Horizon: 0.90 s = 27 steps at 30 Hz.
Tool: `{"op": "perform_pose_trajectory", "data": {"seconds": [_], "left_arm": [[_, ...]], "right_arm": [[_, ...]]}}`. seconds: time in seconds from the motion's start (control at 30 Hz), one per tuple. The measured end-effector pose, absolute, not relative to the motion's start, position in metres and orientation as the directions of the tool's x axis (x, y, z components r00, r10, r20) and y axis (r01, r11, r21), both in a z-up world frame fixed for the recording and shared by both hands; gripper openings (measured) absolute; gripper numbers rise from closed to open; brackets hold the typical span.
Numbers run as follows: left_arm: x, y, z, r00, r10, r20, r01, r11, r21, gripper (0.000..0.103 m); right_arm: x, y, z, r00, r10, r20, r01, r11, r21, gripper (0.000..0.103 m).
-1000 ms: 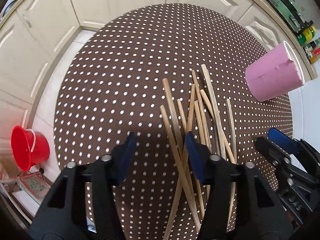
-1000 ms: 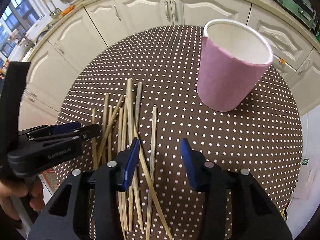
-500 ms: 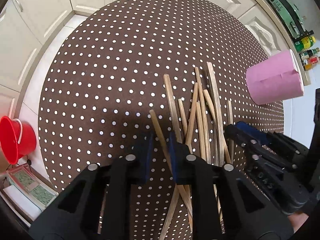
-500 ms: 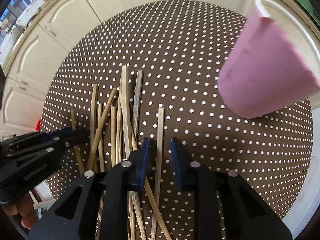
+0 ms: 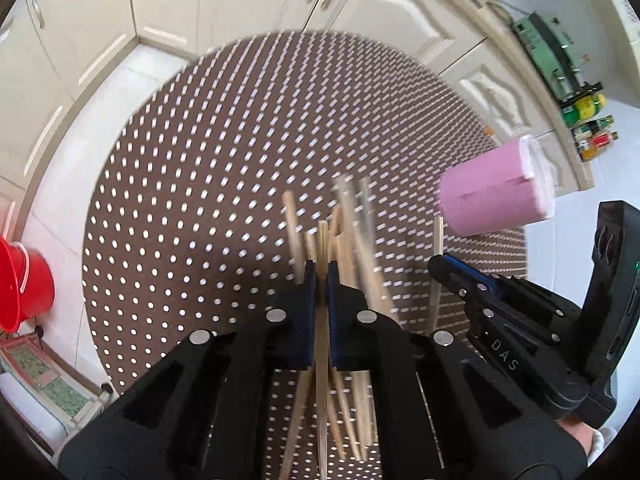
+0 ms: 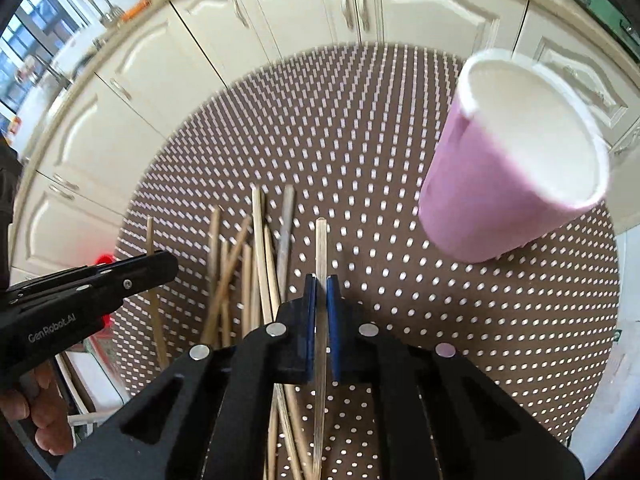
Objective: Organize utensils
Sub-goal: 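Lift the held chopsticks with both tools and carry them above the pink cup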
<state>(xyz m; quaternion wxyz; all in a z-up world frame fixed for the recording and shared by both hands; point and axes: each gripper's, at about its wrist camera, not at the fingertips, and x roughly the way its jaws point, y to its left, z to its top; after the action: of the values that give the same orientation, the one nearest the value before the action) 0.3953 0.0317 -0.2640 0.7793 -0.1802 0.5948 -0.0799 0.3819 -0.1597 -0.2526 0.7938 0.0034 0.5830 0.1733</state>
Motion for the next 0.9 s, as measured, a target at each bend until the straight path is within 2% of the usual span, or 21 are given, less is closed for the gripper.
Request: {"op": "perform_pose_trajectory", "data": {"seconds": [0.37,0.47,0.9], "left_arm": [[0.382,0.012,-0.180,0.418,-0.353,-0.837,-0.011,0.920,-0.393,0.005],[0.378,0.004,-0.158,0.452,-0.351,-0.820,0.017,0.922,-0.386,0.005],[0.381,-0.040,-0.071,0.573,-0.384,-0.724,0.158,0.918,-0.363,0.005]], "right_arm": [[0.358,-0.192,-0.164,0.430,0.407,-0.806,-0.345,0.899,0.269,0.005],[0.351,-0.179,-0.158,0.460,0.432,-0.776,-0.355,0.890,0.285,0.005],[0.345,-0.225,-0.086,0.621,0.467,-0.629,-0.364,0.883,0.296,0.005]]}}
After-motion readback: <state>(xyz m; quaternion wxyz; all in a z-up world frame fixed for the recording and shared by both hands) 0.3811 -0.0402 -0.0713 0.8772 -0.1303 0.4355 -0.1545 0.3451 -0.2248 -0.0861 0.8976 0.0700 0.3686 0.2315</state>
